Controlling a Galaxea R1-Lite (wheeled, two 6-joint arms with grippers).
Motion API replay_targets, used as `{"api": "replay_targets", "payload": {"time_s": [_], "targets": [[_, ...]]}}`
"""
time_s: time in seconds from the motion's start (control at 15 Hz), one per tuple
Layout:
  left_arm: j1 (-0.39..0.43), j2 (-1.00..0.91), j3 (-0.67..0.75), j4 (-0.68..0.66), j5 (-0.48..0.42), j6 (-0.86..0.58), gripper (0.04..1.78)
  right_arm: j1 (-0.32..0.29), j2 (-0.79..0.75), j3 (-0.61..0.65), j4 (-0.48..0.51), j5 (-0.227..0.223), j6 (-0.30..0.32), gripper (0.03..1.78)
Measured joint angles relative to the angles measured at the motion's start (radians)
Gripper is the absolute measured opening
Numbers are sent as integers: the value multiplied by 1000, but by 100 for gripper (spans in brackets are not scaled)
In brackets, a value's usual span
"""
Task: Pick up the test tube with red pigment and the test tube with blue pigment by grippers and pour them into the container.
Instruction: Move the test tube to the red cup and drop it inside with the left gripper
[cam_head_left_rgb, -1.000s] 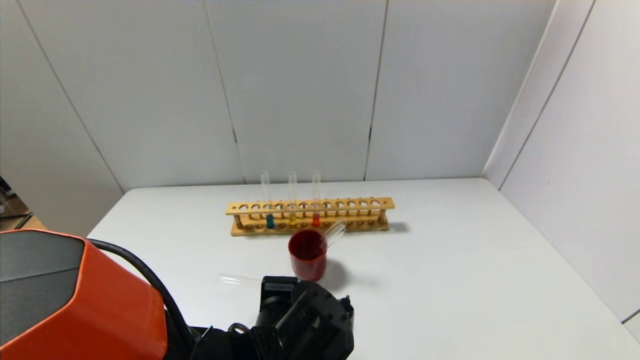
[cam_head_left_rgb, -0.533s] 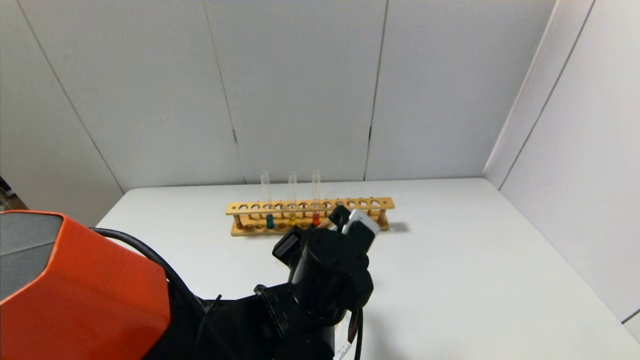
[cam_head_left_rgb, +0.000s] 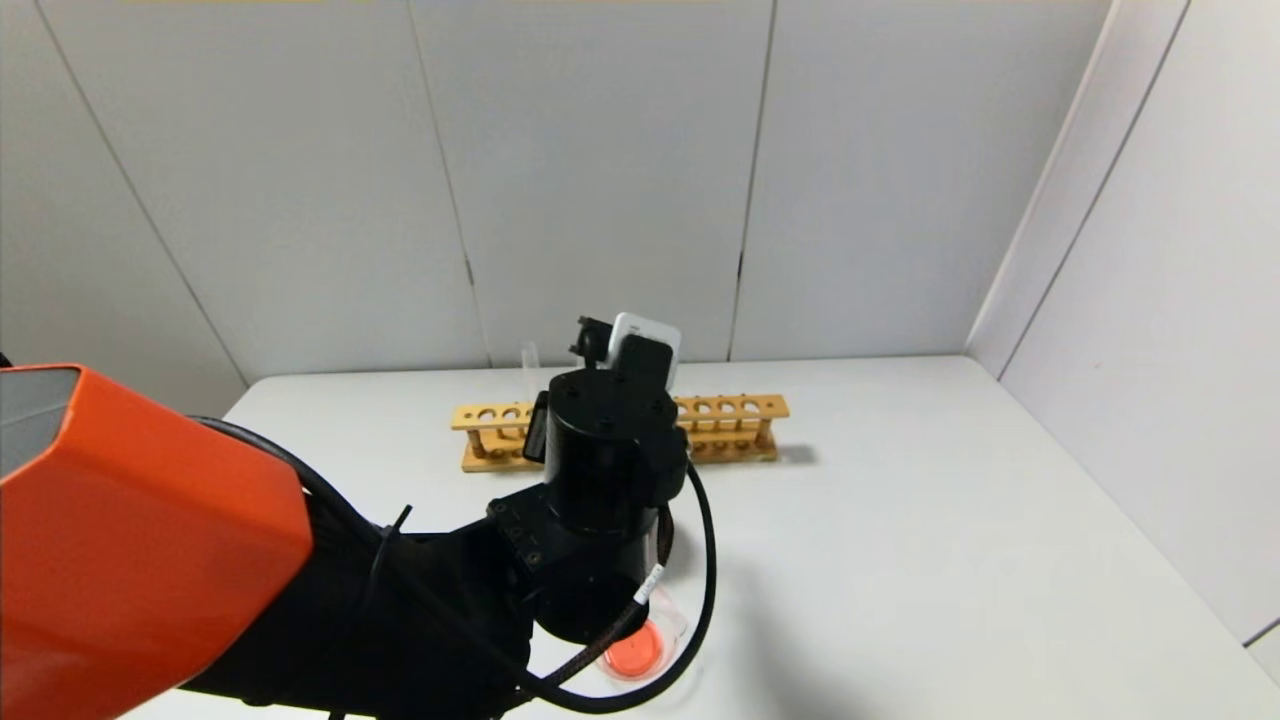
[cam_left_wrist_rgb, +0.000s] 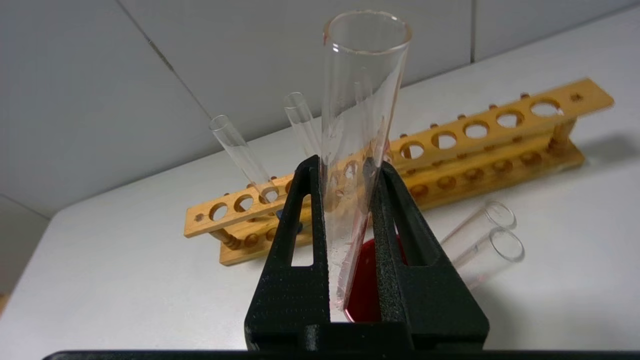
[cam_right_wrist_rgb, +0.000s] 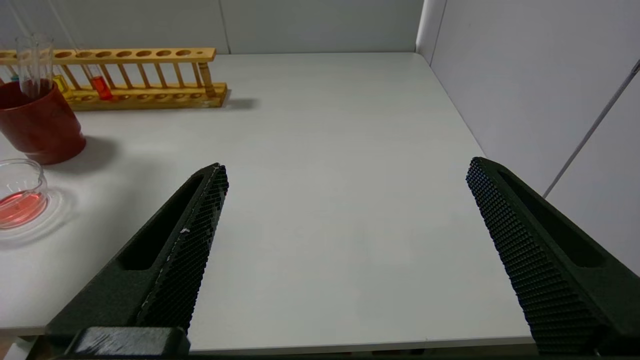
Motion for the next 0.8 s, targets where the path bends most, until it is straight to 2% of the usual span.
{"api": "replay_targets", "payload": {"time_s": [0.53,0.8], "targets": [[17,-9,-6,41,-41,-130,31,0,0,0,0,0,0,174],[17,-2,-14,121,-119,-224,31,0,0,0,0,0,0,174]]}}
